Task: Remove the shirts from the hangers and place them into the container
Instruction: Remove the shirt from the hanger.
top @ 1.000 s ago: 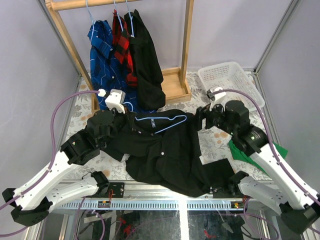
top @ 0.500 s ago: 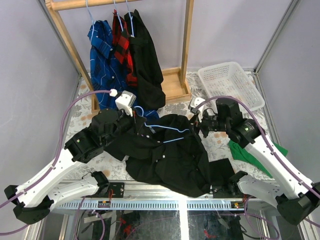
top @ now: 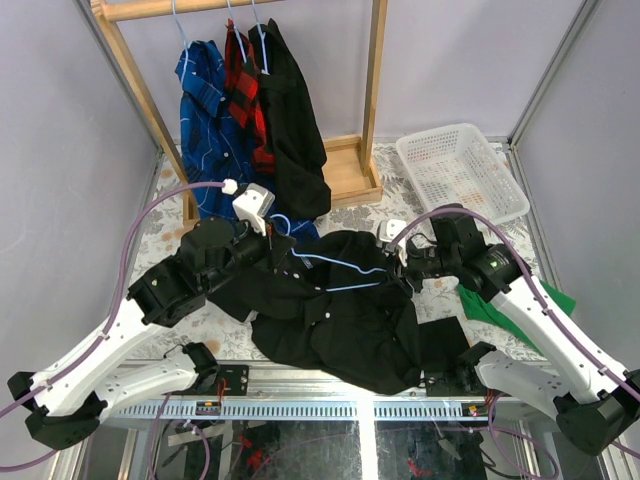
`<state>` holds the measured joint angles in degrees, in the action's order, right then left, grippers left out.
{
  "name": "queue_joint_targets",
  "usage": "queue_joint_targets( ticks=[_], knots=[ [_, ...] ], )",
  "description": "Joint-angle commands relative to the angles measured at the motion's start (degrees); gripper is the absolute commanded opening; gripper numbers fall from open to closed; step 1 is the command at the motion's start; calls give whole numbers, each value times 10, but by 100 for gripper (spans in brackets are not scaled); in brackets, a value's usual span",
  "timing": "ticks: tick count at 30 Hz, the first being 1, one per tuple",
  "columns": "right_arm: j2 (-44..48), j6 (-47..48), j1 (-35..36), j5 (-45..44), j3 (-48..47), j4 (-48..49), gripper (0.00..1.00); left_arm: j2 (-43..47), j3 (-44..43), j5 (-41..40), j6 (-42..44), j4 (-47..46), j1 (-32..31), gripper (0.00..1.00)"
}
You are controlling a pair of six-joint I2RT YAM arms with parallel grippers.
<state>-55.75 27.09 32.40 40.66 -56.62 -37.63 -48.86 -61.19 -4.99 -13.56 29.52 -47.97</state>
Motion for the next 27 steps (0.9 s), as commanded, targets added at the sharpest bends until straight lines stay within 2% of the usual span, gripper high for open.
queue_joint_targets(
  ticks=[1, 2, 4, 5, 11, 12, 14, 17, 21, 27],
  knots=[
    [11, 33, -1, 33, 6, -7, 41, 12, -5, 18, 20, -41, -2, 0],
    [13, 36, -1, 39, 9, -5, 36, 12, -5, 19, 22, -42, -2, 0],
    [17, 55, -1, 52, 13, -3, 9, 12, -6, 19, 23, -42, -2, 0],
    [19, 59, -1, 54, 15, 0, 1, 13, -6, 17, 22, -41, -2, 0],
    [38, 42, -1, 39, 22, 31, 0, 17, -1, -11, 17, -41, -2, 2],
    [40, 40, -1, 35, 20, 32, 0, 19, 1, -17, 15, -41, -2, 10],
    [44, 35, -1, 33, 13, 27, 0, 21, 10, -36, 11, -40, -2, 35],
    [44, 17, -1, 23, -3, 10, 0, 27, 41, -87, 6, -33, -2, 60],
    [41, -13, -1, -6, -13, -8, 0, 45, 65, -108, -14, -20, -2, 73],
    [49, -55, -1, -32, 4, 23, 0, 48, 85, -152, -53, 12, -1, 75]
  ],
)
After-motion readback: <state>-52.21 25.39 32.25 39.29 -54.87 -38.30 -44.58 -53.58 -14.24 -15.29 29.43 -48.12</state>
